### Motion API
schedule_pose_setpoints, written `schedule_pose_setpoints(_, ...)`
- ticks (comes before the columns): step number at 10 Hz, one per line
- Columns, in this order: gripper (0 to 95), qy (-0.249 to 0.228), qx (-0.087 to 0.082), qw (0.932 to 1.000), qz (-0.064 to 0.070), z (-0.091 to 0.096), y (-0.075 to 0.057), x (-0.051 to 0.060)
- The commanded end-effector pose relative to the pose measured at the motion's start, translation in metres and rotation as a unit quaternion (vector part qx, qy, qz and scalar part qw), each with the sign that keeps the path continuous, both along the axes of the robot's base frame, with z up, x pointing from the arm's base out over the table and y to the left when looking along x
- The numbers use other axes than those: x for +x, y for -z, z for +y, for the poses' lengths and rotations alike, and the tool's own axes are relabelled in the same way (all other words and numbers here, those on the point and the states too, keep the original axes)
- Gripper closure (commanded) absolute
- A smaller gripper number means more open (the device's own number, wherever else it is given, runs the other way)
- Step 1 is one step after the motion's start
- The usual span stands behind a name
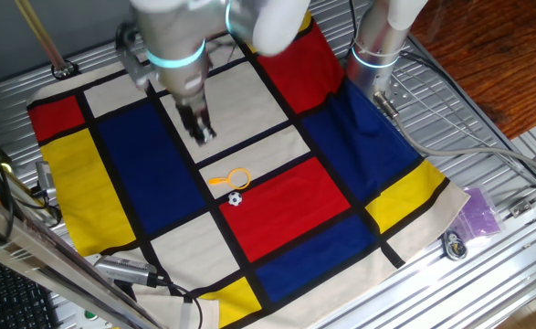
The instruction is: Attach the bubble ring to the ball
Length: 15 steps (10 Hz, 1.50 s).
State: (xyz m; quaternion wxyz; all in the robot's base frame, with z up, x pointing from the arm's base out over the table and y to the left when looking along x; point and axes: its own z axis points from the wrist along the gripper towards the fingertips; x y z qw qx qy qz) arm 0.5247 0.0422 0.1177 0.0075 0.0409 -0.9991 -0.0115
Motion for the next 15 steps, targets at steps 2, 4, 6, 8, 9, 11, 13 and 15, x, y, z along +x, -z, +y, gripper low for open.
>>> schedule_pose_setpoints(2, 95.0, 0.008, 0.003, 1.0, -0.001, 0.001, 0.018, 0.001)
schedule_pose_setpoints(4, 95.0, 0.006, 0.001, 1.0, -0.003, 0.004, 0.02, 0.001)
schedule_pose_setpoints(6, 95.0, 0.008, 0.001, 1.0, -0.001, 0.006, 0.02, 0.0)
schedule_pose_setpoints(8, 95.0, 0.028, 0.002, 0.9996, -0.002, 0.005, 0.014, 0.001)
schedule_pose_setpoints(9, 95.0, 0.036, 0.002, 0.9993, -0.001, -0.003, 0.006, 0.002)
schedule_pose_setpoints(11, 95.0, 0.039, 0.009, 0.9992, -0.001, -0.015, -0.003, 0.002)
schedule_pose_setpoints(13, 95.0, 0.053, 0.008, 0.9985, 0.015, -0.015, -0.003, 0.002)
schedule_pose_setpoints(15, 95.0, 0.05, 0.008, 0.9984, 0.026, -0.015, -0.003, 0.002)
